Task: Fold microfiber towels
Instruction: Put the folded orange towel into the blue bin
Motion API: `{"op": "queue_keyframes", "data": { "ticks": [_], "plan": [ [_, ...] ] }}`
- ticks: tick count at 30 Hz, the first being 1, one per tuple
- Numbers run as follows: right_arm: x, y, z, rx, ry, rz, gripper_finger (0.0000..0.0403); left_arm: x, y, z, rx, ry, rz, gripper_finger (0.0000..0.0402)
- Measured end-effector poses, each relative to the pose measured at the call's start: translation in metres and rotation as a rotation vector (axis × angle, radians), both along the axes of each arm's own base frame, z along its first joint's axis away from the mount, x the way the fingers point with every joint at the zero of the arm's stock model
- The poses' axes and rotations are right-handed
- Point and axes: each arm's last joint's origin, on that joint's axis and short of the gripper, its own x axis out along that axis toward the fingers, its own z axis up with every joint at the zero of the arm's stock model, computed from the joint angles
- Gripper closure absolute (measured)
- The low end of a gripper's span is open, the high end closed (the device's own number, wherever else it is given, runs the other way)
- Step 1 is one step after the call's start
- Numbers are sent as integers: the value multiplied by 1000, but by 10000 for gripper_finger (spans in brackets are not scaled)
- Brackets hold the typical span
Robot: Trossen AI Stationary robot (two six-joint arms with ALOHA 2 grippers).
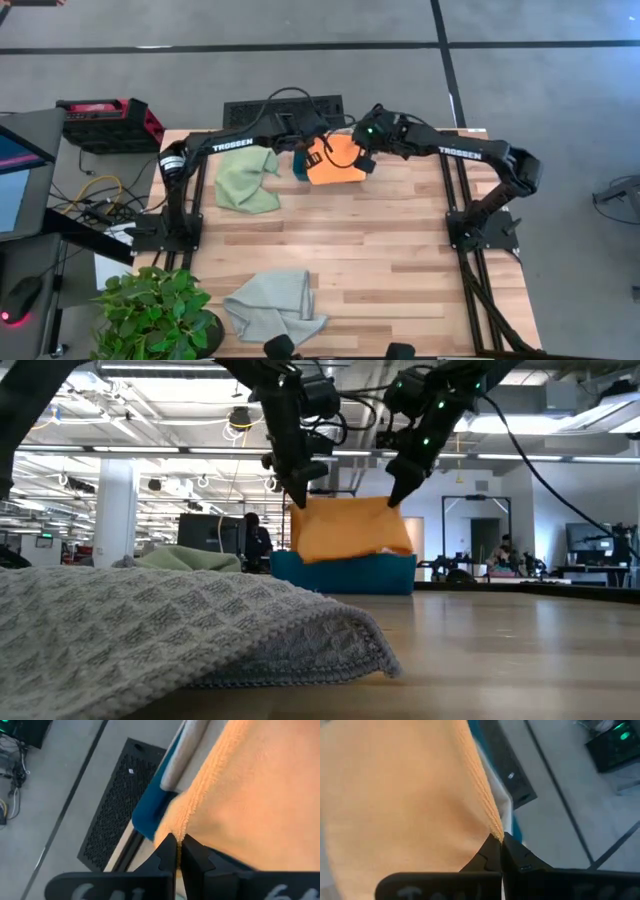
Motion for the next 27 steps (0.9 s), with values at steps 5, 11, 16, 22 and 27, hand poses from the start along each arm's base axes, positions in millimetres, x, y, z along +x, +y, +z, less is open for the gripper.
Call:
{"op": "queue_keyframes", "data": {
  "ticks": [5,11,16,22,27],
  "plan": [
    [5,-14,-17,2,21,-11,395,1,12,-12,6,29,27,401],
    [11,-26,-31,-17,35,-16,391,5,27,-27,15,39,26,401],
    [13,-33,-42,-25,72,-12,385,10,33,-35,33,47,3,401],
    [17,-37,-55,-27,122,12,369,12,41,-43,36,35,14,397],
    [19,-38,-63,-19,126,7,347,12,43,-42,56,32,27,354]
  ]
}}
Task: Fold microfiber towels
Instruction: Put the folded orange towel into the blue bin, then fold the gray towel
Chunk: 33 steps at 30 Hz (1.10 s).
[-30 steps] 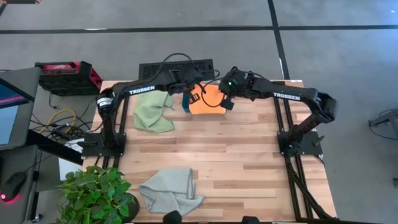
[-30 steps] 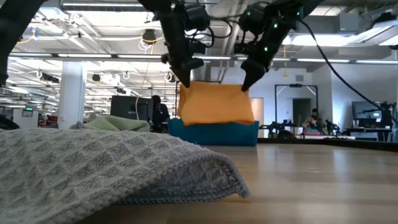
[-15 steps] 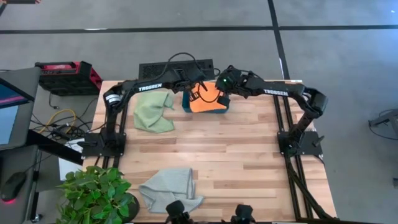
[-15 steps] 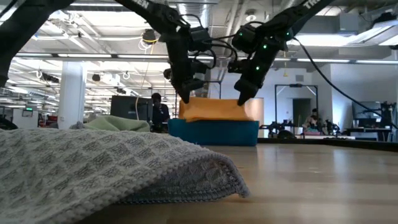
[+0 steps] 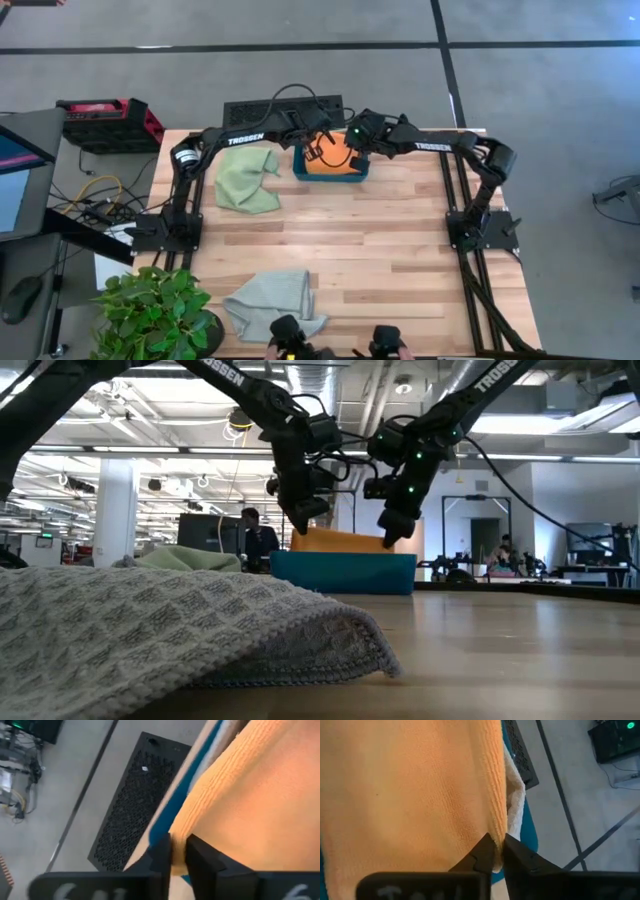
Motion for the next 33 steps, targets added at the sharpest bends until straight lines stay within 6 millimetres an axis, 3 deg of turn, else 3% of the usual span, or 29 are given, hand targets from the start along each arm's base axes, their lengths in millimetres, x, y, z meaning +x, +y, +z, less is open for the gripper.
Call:
{"op": "queue_keyframes", "data": {
  "ticks": [9,15,18,24,29,33],
  "plan": [
    [2,-2,4,-18,-54,-29,254,0,2,1,27,14,-2,260],
    [1,-2,7,-15,-56,-87,186,0,0,4,26,19,-9,242],
    [0,-1,25,-6,-83,-120,168,1,-8,19,27,23,-13,243],
    [-17,20,72,15,-147,-110,164,4,-43,60,27,-29,-29,243],
    [-33,57,109,76,-236,-11,165,-1,-93,93,20,-98,-87,242],
    [-42,93,126,107,-274,101,165,-13,-139,107,-35,-80,-108,242]
  ]
}}
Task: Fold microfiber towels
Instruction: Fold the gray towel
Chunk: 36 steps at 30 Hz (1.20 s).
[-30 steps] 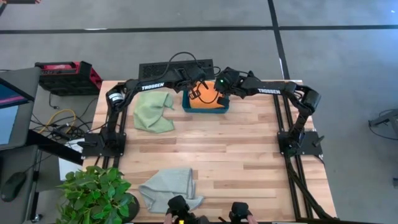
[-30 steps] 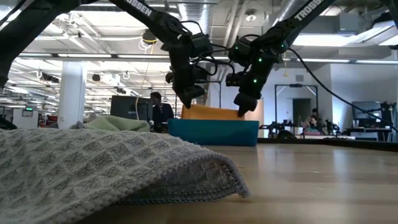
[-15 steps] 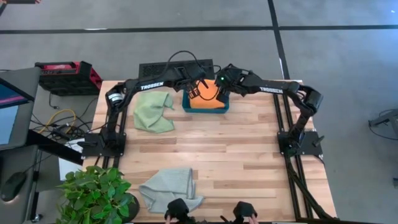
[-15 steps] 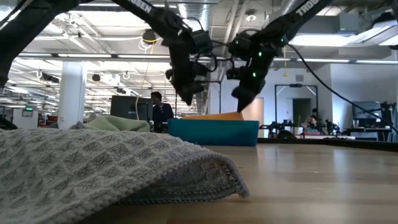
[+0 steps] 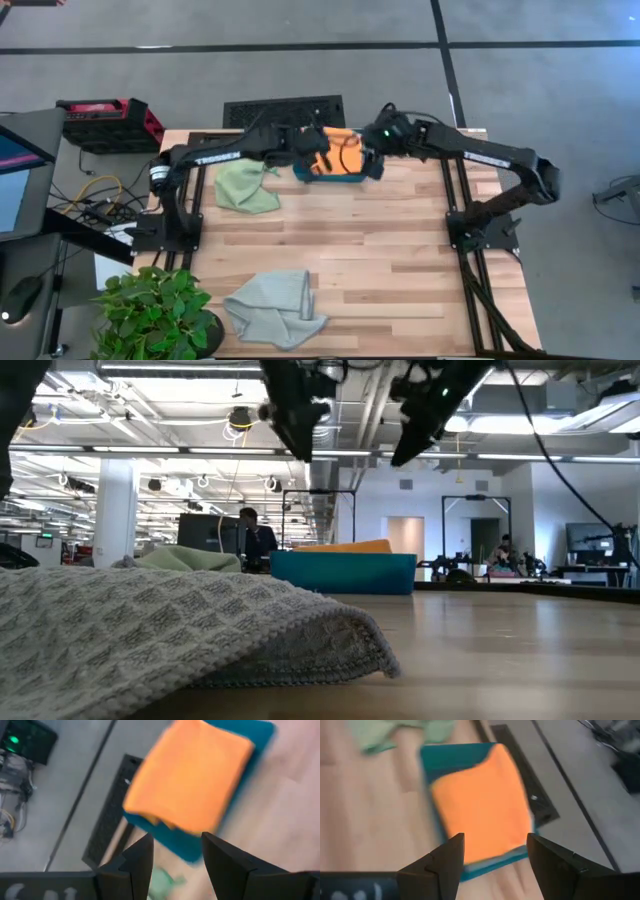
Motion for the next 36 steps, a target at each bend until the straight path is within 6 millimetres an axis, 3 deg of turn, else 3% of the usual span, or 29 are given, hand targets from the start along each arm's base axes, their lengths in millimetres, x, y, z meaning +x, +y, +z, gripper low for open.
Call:
{"op": "queue_keyframes", "data": {
  "ticks": [6,11,21,30,36],
  "plan": [
    [-10,46,9,8,14,145,165,-15,-74,4,-98,14,33,242],
    [-16,78,17,28,-15,238,165,-24,-142,1,-207,23,-43,242],
    [-19,119,21,86,-50,337,165,-54,-250,-11,-396,97,-266,242],
    [-22,150,21,116,-61,437,165,-79,-311,-58,-448,70,-401,242],
    [-25,174,19,126,-44,539,165,-98,-323,-94,-450,170,-446,242]
  ]
}}
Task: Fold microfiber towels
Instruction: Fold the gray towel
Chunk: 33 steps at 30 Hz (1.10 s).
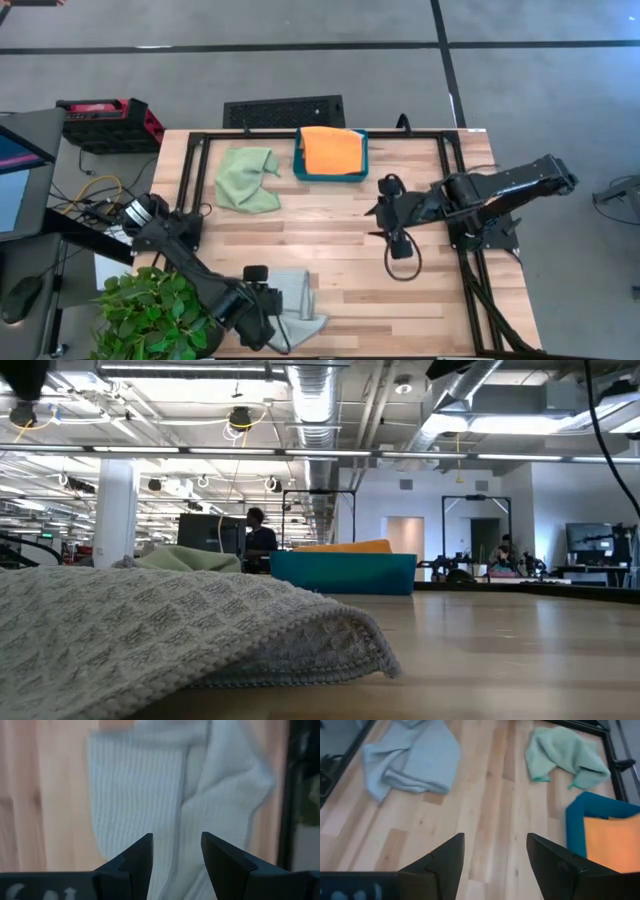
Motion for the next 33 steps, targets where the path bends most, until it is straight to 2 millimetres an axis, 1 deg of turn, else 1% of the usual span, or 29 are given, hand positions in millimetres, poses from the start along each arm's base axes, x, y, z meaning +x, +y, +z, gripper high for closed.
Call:
{"op": "queue_keyframes", "data": {
  "ticks": [2,6,11,14,20,23,26,33],
  "plan": [
    [-2,5,0,1,-3,21,165,-4,2,-10,10,29,23,242],
    [-3,10,1,2,-7,43,165,-6,4,-29,6,30,42,242],
    [-2,10,1,1,-10,39,165,-4,2,-47,-50,-23,25,242],
    [-2,8,1,1,-10,29,165,-5,3,-58,-74,-33,59,242],
    [0,2,1,0,-10,6,165,-8,5,-70,-85,-34,65,242],
    [0,0,1,2,-11,-3,165,-12,7,-81,-95,-42,68,242],
    [1,-1,1,11,-11,-16,165,-18,12,-91,-61,-16,82,242],
    [1,-1,1,16,-12,-26,165,-20,15,-93,-21,-27,98,242]
  ]
}}
